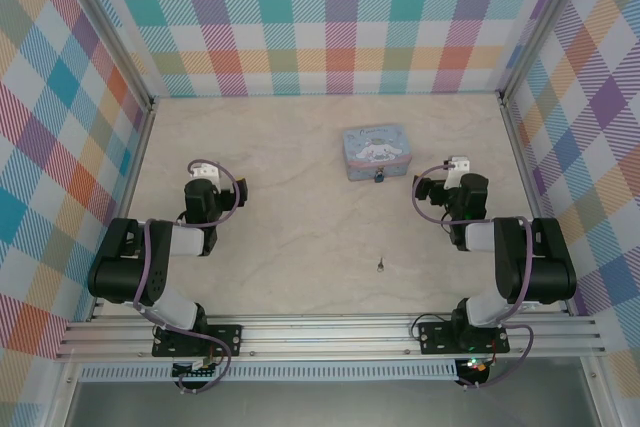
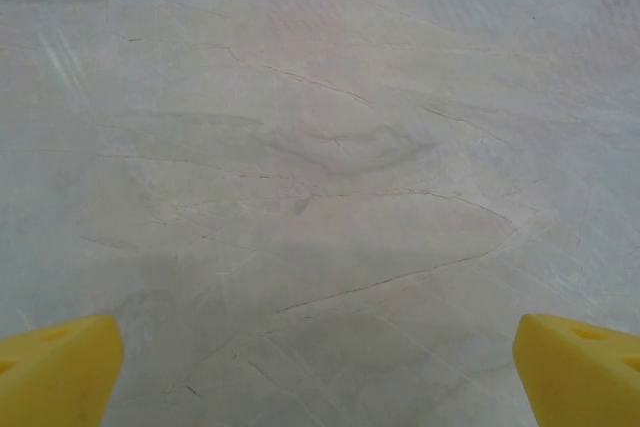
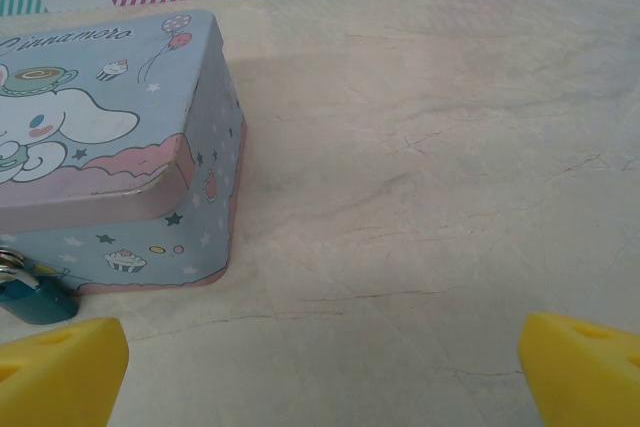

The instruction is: Unlock a padlock with a key

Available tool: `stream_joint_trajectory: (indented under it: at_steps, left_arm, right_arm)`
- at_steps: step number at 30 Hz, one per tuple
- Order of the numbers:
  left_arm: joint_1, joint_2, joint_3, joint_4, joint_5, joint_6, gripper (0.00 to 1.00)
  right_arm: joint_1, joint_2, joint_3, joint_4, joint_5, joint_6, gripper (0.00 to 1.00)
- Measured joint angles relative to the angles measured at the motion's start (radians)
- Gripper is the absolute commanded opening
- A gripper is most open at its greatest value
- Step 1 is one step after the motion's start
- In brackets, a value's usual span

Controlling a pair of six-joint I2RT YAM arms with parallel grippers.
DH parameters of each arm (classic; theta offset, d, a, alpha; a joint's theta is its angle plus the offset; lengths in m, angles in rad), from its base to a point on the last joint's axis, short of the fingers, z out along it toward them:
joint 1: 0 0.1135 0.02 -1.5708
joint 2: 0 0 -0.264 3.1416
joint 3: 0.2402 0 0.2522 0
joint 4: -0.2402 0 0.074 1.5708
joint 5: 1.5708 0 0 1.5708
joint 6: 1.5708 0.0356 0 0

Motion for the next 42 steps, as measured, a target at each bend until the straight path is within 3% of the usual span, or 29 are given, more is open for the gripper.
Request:
stream_joint_trajectory:
  at_steps: [6,10,14,19,23,31,37,42]
  left_arm:
    - [0.0,-0.186,-0.003,-0.13,-0.034,-0.021,1.0]
    - [0.0,-0.369,0.078,-0.354,-0.04,-0.128,1.0]
    - [-0.001,-0.463,0.159,-0.496,0.039,-0.254,1.0]
    - [-0.04,-0.532,0.16,-0.634,0.144,-0.381,1.0]
    - [-0.138,-0.556,0.153,-0.704,0.198,-0.452,1.0]
    - [-0.318,-0.528,0.125,-0.725,0.218,-0.537,1.0]
    - [-0.364,-0.433,0.125,-0.708,0.217,-0.556,1.0]
    - [-0.387,-0.409,0.126,-0.699,0.208,-0.558,1.0]
  right_arm:
    - [0.0,-0.117,0.01,-0.151,0.033,0.024,1.0]
    - [0.0,-0.26,0.137,-0.452,0.042,0.099,1.0]
    - [0.019,-0.344,0.278,-0.752,0.018,0.22,1.0]
    - [0.161,-0.441,0.305,-1.075,-0.005,0.379,0.9]
    - [0.304,-0.496,0.299,-1.282,-0.016,0.507,0.8]
    - [0.51,-0.478,0.186,-1.408,-0.056,0.725,0.6]
    - [0.62,-0.339,0.177,-1.403,-0.061,0.799,0.49]
    - [0.651,-0.258,0.186,-1.388,-0.06,0.819,0.4]
